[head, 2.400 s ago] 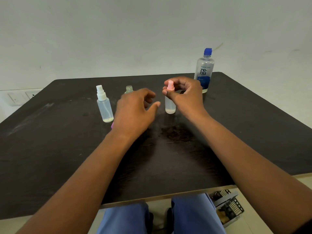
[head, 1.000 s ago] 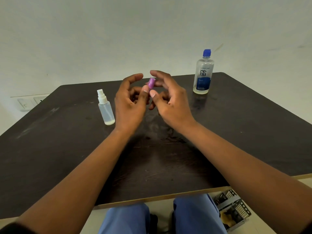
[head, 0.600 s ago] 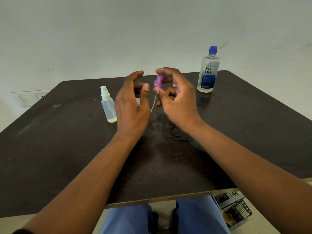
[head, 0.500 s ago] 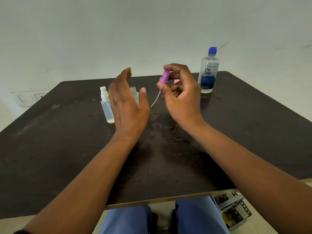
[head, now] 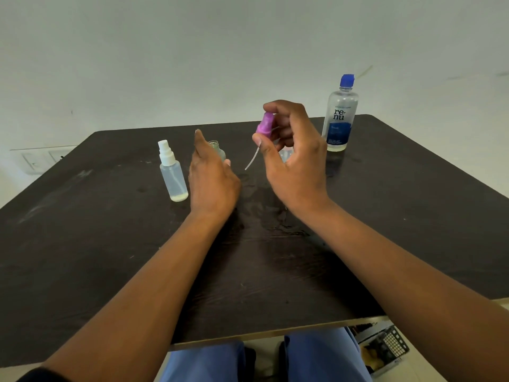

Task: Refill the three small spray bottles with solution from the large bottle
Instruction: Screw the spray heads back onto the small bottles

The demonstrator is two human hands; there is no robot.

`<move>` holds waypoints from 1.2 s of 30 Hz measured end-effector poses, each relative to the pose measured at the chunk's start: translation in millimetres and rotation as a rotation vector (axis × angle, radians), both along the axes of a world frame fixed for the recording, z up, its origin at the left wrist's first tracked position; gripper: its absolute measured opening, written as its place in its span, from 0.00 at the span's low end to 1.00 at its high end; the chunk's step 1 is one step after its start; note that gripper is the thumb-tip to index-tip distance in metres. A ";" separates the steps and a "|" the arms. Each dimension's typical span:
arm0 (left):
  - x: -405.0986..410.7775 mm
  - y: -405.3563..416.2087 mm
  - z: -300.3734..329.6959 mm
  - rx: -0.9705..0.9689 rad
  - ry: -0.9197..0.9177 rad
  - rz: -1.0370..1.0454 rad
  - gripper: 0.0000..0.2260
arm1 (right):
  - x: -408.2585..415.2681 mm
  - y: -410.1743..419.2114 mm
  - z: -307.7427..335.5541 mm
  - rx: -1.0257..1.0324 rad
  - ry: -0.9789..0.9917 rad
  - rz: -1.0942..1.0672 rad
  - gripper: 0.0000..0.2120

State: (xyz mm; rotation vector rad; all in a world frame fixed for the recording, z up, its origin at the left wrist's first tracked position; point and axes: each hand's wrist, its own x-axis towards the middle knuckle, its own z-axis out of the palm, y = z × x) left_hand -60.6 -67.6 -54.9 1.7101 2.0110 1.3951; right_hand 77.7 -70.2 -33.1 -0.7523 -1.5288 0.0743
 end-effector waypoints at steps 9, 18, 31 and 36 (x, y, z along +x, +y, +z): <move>-8.2 -4.6 3.9 0.078 -0.103 -0.035 0.35 | 6.4 -1.6 7.5 0.077 0.119 -0.052 0.18; 4.7 -18.3 1.0 0.118 -0.083 -0.226 0.37 | 12.1 2.3 9.0 0.132 0.082 -0.087 0.13; 4.2 -28.6 1.6 0.138 -0.081 -0.293 0.35 | 5.4 0.3 -1.2 -0.077 -0.212 -0.034 0.17; 3.9 -28.9 0.1 0.151 -0.133 -0.313 0.31 | 4.1 0.1 -4.0 -0.125 -0.271 -0.007 0.16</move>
